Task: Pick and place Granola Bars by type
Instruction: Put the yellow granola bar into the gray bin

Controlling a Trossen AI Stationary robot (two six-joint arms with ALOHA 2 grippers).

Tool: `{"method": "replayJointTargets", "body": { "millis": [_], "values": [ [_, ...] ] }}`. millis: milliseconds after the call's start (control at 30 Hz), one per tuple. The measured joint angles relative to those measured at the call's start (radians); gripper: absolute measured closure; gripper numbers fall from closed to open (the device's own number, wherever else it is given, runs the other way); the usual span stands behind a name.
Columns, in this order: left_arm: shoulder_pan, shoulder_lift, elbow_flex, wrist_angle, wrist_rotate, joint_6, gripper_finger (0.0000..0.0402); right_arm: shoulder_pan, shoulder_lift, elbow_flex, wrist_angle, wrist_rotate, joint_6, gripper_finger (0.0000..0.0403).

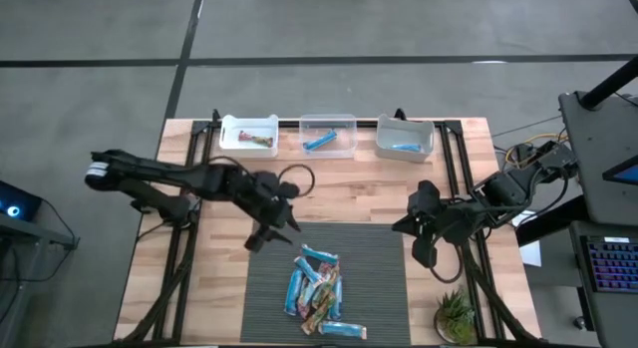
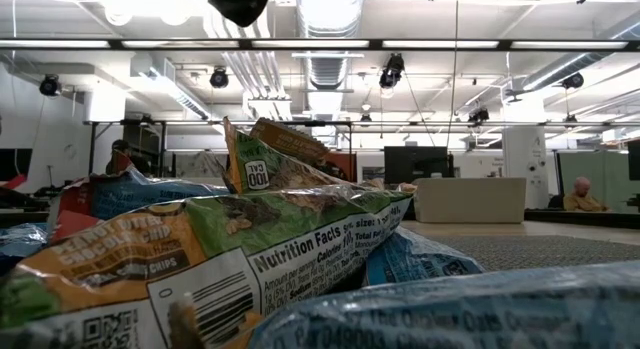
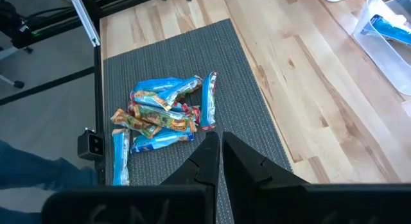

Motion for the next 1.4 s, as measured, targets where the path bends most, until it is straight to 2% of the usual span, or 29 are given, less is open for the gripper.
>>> {"method": "replayJointTargets", "body": {
  "millis": [200,400,767,867,1133,1400],
  "values": [
    [-0.048,0.061,0.000,0.007,-0.096,-0.015,0.0248,0.000,0.000,0.000,0.000,0.000,0.000,0.0390],
    [-0.049,0.117,0.008,0.036,-0.109,-0.096,0.0247,0.000,0.000,0.000,0.001,0.000,0.000,0.0390],
    [-0.052,0.161,0.083,0.044,-0.109,-0.110,0.0247,0.001,0.000,0.000,0.002,-0.003,0.016,0.0390],
    [-0.052,0.162,0.096,0.043,-0.109,-0.110,0.0237,0.001,0.000,0.000,0.002,-0.003,0.019,0.0390],
    [-0.061,0.162,0.097,0.042,-0.128,-0.149,0.0181,0.001,0.000,0.000,0.000,-0.003,0.015,0.0390],
    [-0.115,0.162,0.095,0.036,-0.125,-0.017,0.0177,0.001,0.000,0.000,0.000,-0.003,0.000,0.0390]
  ]
}}
